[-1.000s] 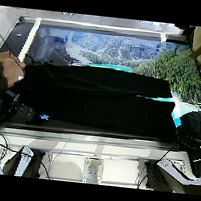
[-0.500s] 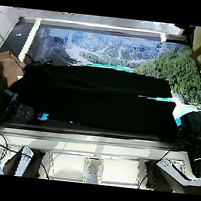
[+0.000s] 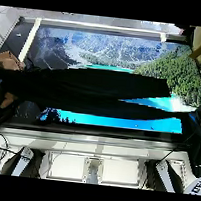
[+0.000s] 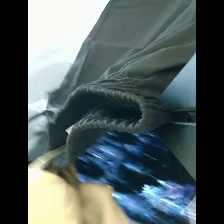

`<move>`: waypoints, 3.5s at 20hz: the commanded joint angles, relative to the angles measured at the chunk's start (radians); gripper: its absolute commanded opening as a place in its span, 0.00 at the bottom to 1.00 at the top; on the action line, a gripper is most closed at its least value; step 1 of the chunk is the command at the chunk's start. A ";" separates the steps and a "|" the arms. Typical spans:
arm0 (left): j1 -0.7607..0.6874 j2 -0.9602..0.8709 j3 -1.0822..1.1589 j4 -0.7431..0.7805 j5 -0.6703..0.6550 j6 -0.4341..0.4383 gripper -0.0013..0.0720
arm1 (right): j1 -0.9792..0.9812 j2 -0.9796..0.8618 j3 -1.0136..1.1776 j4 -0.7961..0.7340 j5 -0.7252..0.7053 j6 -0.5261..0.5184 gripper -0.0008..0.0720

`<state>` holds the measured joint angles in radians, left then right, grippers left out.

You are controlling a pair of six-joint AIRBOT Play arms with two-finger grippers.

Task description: Fold the clothes and pants, and hang the long-sleeved shirts on hangers.

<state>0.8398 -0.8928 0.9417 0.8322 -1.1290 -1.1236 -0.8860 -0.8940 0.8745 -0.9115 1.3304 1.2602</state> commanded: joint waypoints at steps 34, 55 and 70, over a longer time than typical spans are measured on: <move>-0.562 -0.486 0.557 0.409 0.612 -0.377 0.71 | 0.401 -1.050 1.135 -0.303 -0.068 0.290 0.58; -1.081 -0.528 0.557 0.416 0.446 -0.169 0.71 | 0.253 -1.321 1.129 0.099 0.047 0.028 0.87; -1.092 -0.567 0.557 0.412 0.448 -0.169 0.07 | 0.388 -1.299 1.142 0.301 0.199 -0.063 0.02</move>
<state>-0.2470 -1.4487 1.4971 1.2476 -0.6827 -1.2930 -0.5049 -2.2108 2.0090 -0.7673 1.4769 1.2362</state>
